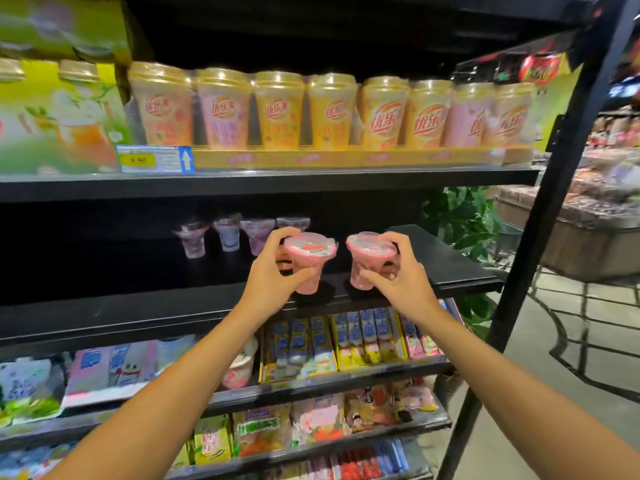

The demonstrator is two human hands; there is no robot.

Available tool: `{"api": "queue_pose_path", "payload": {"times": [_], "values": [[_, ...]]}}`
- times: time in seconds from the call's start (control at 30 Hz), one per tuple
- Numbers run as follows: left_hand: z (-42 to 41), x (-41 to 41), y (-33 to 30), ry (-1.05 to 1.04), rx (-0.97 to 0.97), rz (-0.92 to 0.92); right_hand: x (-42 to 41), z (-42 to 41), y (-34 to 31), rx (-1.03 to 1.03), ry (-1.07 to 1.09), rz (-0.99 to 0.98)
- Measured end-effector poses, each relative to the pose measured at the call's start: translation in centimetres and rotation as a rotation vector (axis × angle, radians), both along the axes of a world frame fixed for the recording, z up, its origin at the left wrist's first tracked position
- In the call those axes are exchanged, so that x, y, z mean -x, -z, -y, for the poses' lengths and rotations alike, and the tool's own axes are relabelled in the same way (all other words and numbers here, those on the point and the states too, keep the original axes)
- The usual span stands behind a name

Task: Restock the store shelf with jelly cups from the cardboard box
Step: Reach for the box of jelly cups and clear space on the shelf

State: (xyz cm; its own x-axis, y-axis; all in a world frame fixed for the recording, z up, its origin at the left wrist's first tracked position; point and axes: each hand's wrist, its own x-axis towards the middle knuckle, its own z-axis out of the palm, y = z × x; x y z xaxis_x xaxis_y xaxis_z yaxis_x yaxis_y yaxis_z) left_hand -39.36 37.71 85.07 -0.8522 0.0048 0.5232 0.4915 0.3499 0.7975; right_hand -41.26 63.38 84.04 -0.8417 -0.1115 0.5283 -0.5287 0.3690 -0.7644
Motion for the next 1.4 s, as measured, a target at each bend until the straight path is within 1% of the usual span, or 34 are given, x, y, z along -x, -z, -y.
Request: {"api": "queue_pose_path", "payload": {"times": [0.13, 0.2, 0.27, 0.37, 0.47, 0.53, 0.6, 0.63, 0.7, 0.8, 0.9, 1.0, 1.2, 1.4], "values": [[-1.6, 5.8, 0.6, -0.095, 0.012, 0.027, 7.3, -0.7, 0.3, -0.062, -0.003, 0.005], [-2.4, 8.8, 1.0, -0.143, 0.040, 0.037, 10.8, -1.0, 0.8, -0.097, 0.037, 0.049], [-3.2, 11.5, 1.7, -0.187, 0.065, 0.091, 13.9, -1.4, 1.4, -0.169, 0.085, 0.091], [-4.2, 14.4, 2.7, -0.204, 0.017, 0.122, 17.4, -1.4, 2.3, -0.174, 0.016, 0.045], [-4.7, 16.2, 3.5, -0.314, 0.099, 0.110, 19.8, -1.0, 3.0, -0.183, 0.027, 0.053], [-4.8, 17.0, 3.7, -0.332, 0.117, 0.104, 21.0, -1.0, 3.5, -0.200, 0.020, 0.063], [-4.5, 17.8, 4.3, -0.349, 0.226, 0.069, 21.6, -1.1, 3.7, -0.197, -0.009, 0.056], [-4.5, 17.8, 4.4, -0.339, 0.282, 0.082, 21.7, -1.1, 3.7, -0.200, -0.009, 0.049], [-4.4, 17.8, 4.4, -0.399, 0.415, 0.092, 21.9, -1.0, 3.8, -0.229, 0.018, 0.012], [-4.1, 17.4, 3.8, -0.542, 0.674, -0.045, 21.8, -1.2, 3.9, -0.354, 0.110, -0.098], [-3.7, 17.7, 3.6, -0.519, 0.790, -0.206, 21.7, -1.4, 3.7, -0.446, 0.120, -0.232], [-3.7, 18.4, 3.5, -0.511, 0.860, -0.253, 21.9, -1.3, 3.3, -0.481, 0.119, -0.240], [-3.5, 20.3, 3.1, -0.548, 0.981, -0.329, 23.3, -0.8, 3.3, -0.480, 0.159, -0.253], [-3.8, 22.1, 3.1, -0.547, 0.971, -0.327, 25.0, -0.5, 2.9, -0.487, 0.159, -0.266]]}}
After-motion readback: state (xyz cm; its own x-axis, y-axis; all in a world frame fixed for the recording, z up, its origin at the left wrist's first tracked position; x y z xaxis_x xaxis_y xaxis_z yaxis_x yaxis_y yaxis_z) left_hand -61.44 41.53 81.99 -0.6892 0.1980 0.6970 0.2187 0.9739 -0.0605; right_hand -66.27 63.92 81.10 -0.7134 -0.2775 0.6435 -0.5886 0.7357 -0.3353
